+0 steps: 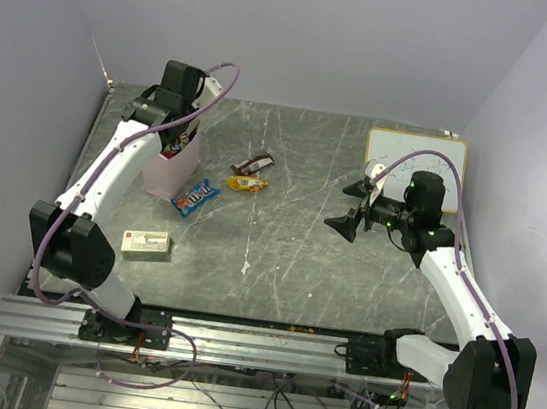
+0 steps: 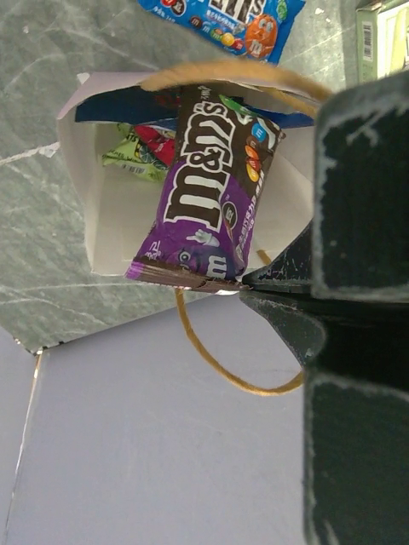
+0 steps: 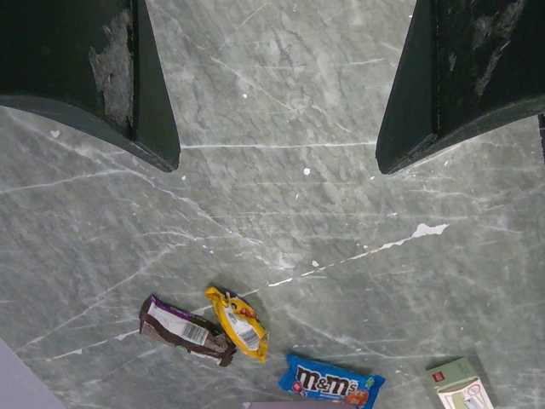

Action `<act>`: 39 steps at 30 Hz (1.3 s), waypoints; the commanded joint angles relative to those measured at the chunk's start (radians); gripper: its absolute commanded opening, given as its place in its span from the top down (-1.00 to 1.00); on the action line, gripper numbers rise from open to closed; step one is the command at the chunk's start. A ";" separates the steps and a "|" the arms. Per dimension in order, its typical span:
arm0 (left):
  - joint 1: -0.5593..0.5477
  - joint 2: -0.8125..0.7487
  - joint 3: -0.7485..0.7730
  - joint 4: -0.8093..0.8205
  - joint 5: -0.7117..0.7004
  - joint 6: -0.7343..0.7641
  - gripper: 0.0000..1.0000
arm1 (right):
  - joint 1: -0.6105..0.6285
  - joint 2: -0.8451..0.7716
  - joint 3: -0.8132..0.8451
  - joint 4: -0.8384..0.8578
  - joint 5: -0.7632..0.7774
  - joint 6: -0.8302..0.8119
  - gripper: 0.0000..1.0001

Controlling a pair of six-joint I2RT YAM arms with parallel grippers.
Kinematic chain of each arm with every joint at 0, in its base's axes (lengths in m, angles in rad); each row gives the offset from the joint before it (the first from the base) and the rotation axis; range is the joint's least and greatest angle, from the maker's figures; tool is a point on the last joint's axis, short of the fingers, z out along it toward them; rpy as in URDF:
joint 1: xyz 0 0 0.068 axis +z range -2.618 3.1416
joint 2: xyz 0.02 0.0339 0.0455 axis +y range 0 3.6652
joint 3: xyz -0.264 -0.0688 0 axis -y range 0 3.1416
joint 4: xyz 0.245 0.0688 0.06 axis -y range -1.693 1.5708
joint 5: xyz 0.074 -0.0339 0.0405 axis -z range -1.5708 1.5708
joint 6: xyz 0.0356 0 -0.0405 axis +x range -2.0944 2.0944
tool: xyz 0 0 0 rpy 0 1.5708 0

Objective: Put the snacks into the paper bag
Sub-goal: Place the snack in the paper bag.

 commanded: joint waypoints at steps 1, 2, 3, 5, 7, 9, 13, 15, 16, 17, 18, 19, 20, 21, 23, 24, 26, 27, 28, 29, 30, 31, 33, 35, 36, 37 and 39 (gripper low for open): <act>0.003 -0.059 -0.035 -0.007 0.041 -0.028 0.86 | -0.007 -0.012 -0.010 0.013 -0.014 -0.010 -1.00; 0.004 -0.066 -0.045 -0.005 0.042 -0.029 0.86 | -0.008 -0.011 -0.010 0.013 -0.014 -0.010 -1.00; 0.004 -0.072 -0.051 -0.001 0.041 -0.028 0.86 | -0.007 -0.011 -0.009 0.012 -0.014 -0.011 -1.00; 0.005 -0.081 -0.056 0.003 0.034 -0.027 0.86 | -0.008 -0.008 -0.008 0.011 -0.015 -0.011 -1.00; 0.005 -0.082 -0.055 0.007 0.023 -0.024 0.86 | -0.007 -0.008 -0.010 0.012 -0.016 -0.010 -1.00; 0.004 -0.080 -0.051 0.011 0.010 -0.020 0.86 | -0.007 -0.011 -0.010 0.012 -0.016 -0.011 -1.00; 0.004 -0.080 -0.043 0.012 -0.010 -0.010 0.86 | -0.008 -0.014 -0.011 0.012 -0.015 -0.011 -1.00; 0.004 -0.082 -0.042 0.010 -0.018 -0.006 0.87 | -0.007 -0.015 -0.011 0.012 -0.013 -0.012 -1.00; 0.004 -0.087 -0.045 0.010 -0.022 -0.004 0.86 | -0.007 -0.015 -0.011 0.012 -0.014 -0.012 -1.00; 0.004 -0.092 -0.050 0.012 -0.027 -0.001 0.86 | -0.009 -0.015 -0.011 0.013 -0.014 -0.012 -1.00; 0.004 -0.097 -0.053 0.015 -0.033 0.004 0.86 | -0.007 -0.016 -0.010 0.012 -0.015 -0.012 -1.00; 0.004 -0.103 -0.061 0.019 -0.040 0.007 0.86 | -0.008 -0.013 -0.011 0.012 -0.015 -0.012 -1.00; 0.004 -0.107 -0.066 0.023 -0.046 0.012 0.86 | -0.008 -0.013 -0.011 0.012 -0.016 -0.012 -1.00; 0.004 -0.113 -0.071 0.026 -0.053 0.015 0.86 | -0.007 -0.013 -0.010 0.012 -0.016 -0.013 -1.00; 0.004 -0.118 -0.079 0.032 -0.061 0.020 0.86 | -0.007 -0.012 -0.010 0.012 -0.016 -0.012 -1.00; 0.004 -0.119 -0.081 0.032 -0.064 0.021 0.86 | -0.007 -0.012 -0.011 0.011 -0.015 -0.012 -1.00; 0.004 -0.121 -0.084 0.033 -0.068 0.024 0.86 | -0.007 -0.012 -0.010 0.012 -0.016 -0.013 -1.00; 0.004 -0.120 -0.084 0.032 -0.068 0.024 0.86 | -0.007 -0.012 -0.010 0.012 -0.016 -0.012 -1.00; 0.004 -0.120 -0.085 0.033 -0.069 0.024 0.86 | -0.008 -0.013 -0.010 0.013 -0.015 -0.012 -1.00; 0.004 -0.120 -0.086 0.032 -0.069 0.023 0.86 | -0.007 -0.012 -0.011 0.014 -0.015 -0.011 -1.00; 0.004 -0.120 -0.087 0.030 -0.067 0.022 0.86 | -0.008 -0.011 -0.011 0.014 -0.015 -0.011 -1.00; 0.004 -0.121 -0.089 0.028 -0.063 0.019 0.86 | -0.009 -0.010 -0.011 0.014 -0.015 -0.012 -1.00; 0.004 -0.124 -0.096 0.019 -0.048 0.010 0.86 | -0.007 -0.010 -0.011 0.012 -0.014 -0.012 -1.00; 0.004 -0.129 -0.108 0.011 -0.036 0.004 0.86 | -0.007 -0.010 -0.011 0.012 -0.015 -0.013 -1.00; 0.004 -0.132 -0.116 0.007 -0.031 0.001 0.86 | -0.007 -0.010 -0.011 0.012 -0.015 -0.014 -1.00; 0.004 -0.135 -0.126 0.005 -0.029 -0.001 0.86 | -0.008 -0.009 -0.011 0.012 -0.015 -0.013 -1.00; 0.005 -0.143 -0.148 0.005 -0.022 -0.006 0.86 | -0.008 -0.010 -0.010 0.012 -0.015 -0.013 -1.00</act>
